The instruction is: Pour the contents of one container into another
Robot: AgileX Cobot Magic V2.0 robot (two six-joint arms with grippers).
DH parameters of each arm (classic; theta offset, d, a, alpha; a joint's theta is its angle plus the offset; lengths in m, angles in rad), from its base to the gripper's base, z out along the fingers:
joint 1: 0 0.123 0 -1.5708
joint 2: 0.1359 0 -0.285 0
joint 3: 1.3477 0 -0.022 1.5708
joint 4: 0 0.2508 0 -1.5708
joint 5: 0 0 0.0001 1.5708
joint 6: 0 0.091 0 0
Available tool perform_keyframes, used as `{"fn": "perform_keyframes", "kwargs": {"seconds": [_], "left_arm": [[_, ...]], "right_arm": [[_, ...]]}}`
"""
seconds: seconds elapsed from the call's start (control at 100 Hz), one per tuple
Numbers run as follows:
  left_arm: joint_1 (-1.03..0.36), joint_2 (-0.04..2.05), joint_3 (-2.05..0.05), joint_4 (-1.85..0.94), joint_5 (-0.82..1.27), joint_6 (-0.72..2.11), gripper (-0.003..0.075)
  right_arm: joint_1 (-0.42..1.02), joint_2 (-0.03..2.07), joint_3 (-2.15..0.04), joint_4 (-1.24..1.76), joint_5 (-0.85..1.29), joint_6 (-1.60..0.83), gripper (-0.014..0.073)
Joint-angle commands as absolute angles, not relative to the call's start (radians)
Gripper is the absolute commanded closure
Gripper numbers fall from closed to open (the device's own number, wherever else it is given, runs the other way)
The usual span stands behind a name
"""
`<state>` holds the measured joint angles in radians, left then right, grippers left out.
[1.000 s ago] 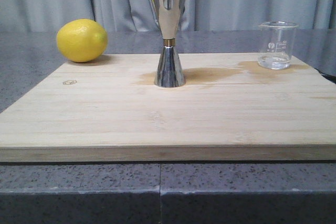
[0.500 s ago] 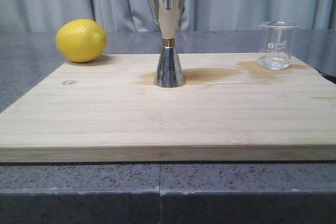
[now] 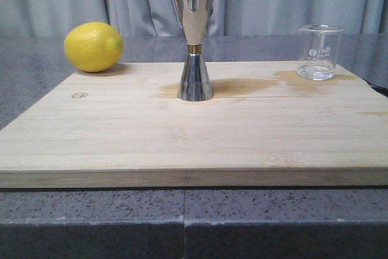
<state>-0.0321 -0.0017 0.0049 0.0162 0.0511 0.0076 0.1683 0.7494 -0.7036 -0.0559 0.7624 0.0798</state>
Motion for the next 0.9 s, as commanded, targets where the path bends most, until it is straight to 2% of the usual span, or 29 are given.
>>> {"fn": "perform_keyframes", "kwargs": {"seconds": [0.0, 0.89], "left_arm": [[-0.03, -0.031, 0.033, 0.007, 0.0, 0.012, 0.0739], [-0.03, -0.026, 0.033, -0.012, 0.039, 0.012, 0.0739]], "right_arm": [[0.163, 0.747, -0.738, -0.069, 0.711, 0.073, 0.064], [0.163, 0.747, -0.738, -0.069, 0.712, 0.073, 0.064]]}}
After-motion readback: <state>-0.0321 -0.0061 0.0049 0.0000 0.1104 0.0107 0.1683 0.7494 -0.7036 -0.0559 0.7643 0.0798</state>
